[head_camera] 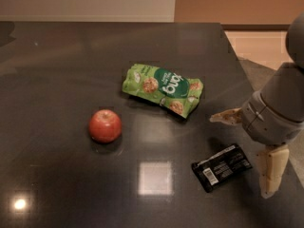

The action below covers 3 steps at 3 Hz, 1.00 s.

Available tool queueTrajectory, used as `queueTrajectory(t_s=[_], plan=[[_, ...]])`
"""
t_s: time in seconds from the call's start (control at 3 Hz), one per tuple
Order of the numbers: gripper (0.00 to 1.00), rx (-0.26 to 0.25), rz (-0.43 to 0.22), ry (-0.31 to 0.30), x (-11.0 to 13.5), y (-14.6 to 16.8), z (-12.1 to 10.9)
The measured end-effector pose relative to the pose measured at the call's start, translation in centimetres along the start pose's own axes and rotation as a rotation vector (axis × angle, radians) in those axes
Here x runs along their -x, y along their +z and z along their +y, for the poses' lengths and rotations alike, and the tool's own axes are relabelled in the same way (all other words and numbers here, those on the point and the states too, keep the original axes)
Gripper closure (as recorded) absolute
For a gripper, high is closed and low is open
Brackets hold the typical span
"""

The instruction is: Pick rxbar chocolate

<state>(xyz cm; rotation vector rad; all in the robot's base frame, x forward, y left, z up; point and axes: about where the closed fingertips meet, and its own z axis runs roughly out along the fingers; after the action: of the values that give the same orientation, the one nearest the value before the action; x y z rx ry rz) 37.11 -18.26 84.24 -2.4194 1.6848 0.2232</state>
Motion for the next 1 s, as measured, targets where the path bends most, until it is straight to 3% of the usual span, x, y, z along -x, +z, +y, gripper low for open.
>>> queueTrajectory(t_s=[0.33, 0.67, 1.0], plan=[[0.0, 0.02, 0.002, -0.009, 0.32, 0.85, 0.34], [0.17, 0.038, 0.009, -0.012, 0.42, 1.46, 0.65], [0.42, 0.052, 0.012, -0.01, 0.37, 1.78, 0.81]])
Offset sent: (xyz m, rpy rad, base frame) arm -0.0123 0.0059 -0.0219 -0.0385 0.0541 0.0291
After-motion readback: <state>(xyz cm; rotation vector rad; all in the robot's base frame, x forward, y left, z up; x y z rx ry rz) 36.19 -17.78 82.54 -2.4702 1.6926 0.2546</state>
